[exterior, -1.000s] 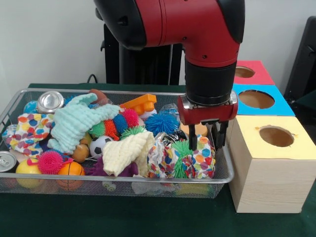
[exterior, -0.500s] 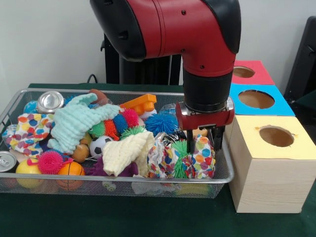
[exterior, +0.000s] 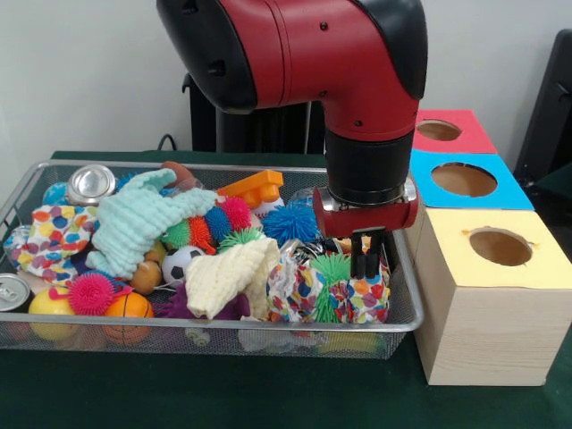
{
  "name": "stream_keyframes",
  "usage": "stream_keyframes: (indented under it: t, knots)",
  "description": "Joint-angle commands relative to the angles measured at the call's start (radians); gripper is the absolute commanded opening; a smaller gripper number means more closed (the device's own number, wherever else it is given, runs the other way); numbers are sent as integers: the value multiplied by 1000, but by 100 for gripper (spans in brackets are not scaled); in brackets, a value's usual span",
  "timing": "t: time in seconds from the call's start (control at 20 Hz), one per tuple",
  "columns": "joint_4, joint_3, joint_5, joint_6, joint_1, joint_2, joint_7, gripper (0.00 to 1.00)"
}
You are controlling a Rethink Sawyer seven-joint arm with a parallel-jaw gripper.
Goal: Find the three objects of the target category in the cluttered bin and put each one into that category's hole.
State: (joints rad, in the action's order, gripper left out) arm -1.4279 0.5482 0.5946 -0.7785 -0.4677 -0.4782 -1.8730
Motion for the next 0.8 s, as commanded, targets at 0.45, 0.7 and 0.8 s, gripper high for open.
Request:
stream_keyframes:
  t: [0.45, 0.7, 0.8]
  knots:
    - [-110, 38, -3, 29, -34, -34, 114, 0]
    - [-125, 32, -23, -17, -26, -62, 103, 0]
    - [-131, 28, -30, -29, -20, -74, 94, 0]
